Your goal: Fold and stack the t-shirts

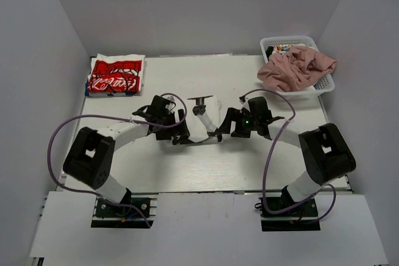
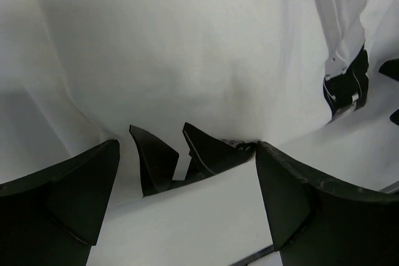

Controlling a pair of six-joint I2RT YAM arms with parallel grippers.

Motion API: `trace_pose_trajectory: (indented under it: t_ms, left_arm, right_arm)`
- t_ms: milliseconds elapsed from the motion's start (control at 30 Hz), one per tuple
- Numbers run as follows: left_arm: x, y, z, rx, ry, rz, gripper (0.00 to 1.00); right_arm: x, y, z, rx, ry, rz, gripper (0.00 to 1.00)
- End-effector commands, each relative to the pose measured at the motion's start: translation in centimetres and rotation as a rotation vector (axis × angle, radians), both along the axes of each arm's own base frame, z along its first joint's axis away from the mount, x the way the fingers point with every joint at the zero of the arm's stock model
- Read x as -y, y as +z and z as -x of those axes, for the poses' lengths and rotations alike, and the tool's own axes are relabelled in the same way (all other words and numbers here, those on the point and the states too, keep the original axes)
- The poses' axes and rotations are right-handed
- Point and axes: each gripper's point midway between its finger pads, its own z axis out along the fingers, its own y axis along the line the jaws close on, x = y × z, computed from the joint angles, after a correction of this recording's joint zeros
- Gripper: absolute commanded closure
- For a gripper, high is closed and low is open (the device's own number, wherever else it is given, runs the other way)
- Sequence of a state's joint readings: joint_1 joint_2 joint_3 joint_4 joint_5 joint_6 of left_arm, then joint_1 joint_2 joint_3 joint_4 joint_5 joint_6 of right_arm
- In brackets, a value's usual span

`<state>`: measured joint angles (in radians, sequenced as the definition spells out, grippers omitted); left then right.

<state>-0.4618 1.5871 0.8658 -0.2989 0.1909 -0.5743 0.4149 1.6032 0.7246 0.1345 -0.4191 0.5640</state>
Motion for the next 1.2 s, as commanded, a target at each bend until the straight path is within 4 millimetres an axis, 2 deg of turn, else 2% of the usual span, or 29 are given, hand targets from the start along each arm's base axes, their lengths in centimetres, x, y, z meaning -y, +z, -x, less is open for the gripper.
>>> trace_pose_trajectory:
  t_ms: [0,33,100,133,200,300,367,400,433,467,533,567,633,667,700,800,933,1000,1100,1133,1167]
  left_arm:
    - [-1.0,2.6,1.2,0.025,0.028,-0.024,0.00]
    - [-1.3,3.7,1.1,0.044,0.037,-0.028,0.00]
    - [-2.3,5.3,-0.1,0.097,0.087,-0.077,0.00]
    - [-3.0,5.3,0.0,0.089,0.106,-0.117,0.00]
    - [-4.2,6.2,-0.9,0.117,0.154,-0.180,0.00]
    - [-6.6,6.1,-1.4,0.103,0.287,-0.236,0.00]
    - [-7.9,4.6,-1.2,0.062,0.352,-0.307,0.00]
    - [-8.3,3.9,-1.3,0.041,0.371,-0.315,0.00]
    - [-8.4,3.7,-1.7,0.025,0.386,-0.308,0.00]
    - [-8.1,2.3,-1.8,-0.009,0.385,-0.315,0.00]
    - [-7.5,1.7,-2.9,-0.002,0.375,-0.269,0.00]
    - [-6.2,1.4,-3.8,0.017,0.344,-0.211,0.00]
    - [-5.6,1.1,-4.6,0.049,0.309,-0.171,0.00]
    - [-5.2,0.6,-4.4,0.048,0.295,-0.147,0.00]
    - [-4.5,0.9,-5.2,0.092,0.281,-0.113,0.00]
    - [-4.3,0.7,-5.4,0.115,0.270,-0.097,0.00]
    - [-3.7,-1.2,-5.3,0.083,0.236,-0.088,0.02]
    - [-3.7,-2.5,-5.3,0.071,0.226,-0.102,0.10]
    - [-3.3,-3.1,-5.9,0.086,0.214,-0.090,0.22]
    - [-3.3,-3.9,-6.0,0.080,0.203,-0.101,0.27]
    - [-3.1,-3.9,-6.5,0.094,0.194,-0.101,0.39]
  right_arm:
    - [0.9,1.4,0.7,0.100,0.042,0.094,0.10]
    - [0.1,3.2,0.5,0.156,0.059,0.074,0.10]
    - [-0.3,4.7,0.1,0.222,0.057,0.063,0.10]
    - [-0.4,6.5,0.2,0.284,0.055,0.041,0.10]
    - [-0.1,7.3,0.1,0.325,0.032,0.039,0.10]
    - [1.0,9.5,0.0,0.426,-0.029,0.037,0.10]
    - [2.0,10.6,-0.5,0.479,-0.102,0.043,0.10]
    - [2.5,10.7,-0.1,0.490,-0.115,0.042,0.10]
    - [2.8,11.0,-0.2,0.503,-0.134,0.047,0.10]
    - [3.0,11.7,0.0,0.522,-0.139,0.041,0.10]
    - [3.3,12.0,-0.1,0.537,-0.137,0.061,0.10]
    - [3.5,11.9,0.1,0.525,-0.139,0.074,0.10]
    - [3.8,12.0,0.0,0.526,-0.147,0.089,0.10]
    - [4.0,11.6,0.1,0.514,-0.148,0.100,0.10]
    - [4.1,11.4,0.2,0.511,-0.151,0.105,0.10]
    - [4.1,10.9,0.2,0.499,-0.146,0.113,0.10]
    - [3.8,11.0,0.1,0.501,-0.135,0.109,0.10]
    - [3.7,11.1,0.0,0.503,-0.132,0.107,0.10]
    - [3.6,10.7,-0.1,0.491,-0.131,0.107,0.10]
    - [3.6,10.8,-0.1,0.495,-0.129,0.108,0.10]
    - [3.7,10.8,-0.2,0.494,-0.133,0.112,0.10]
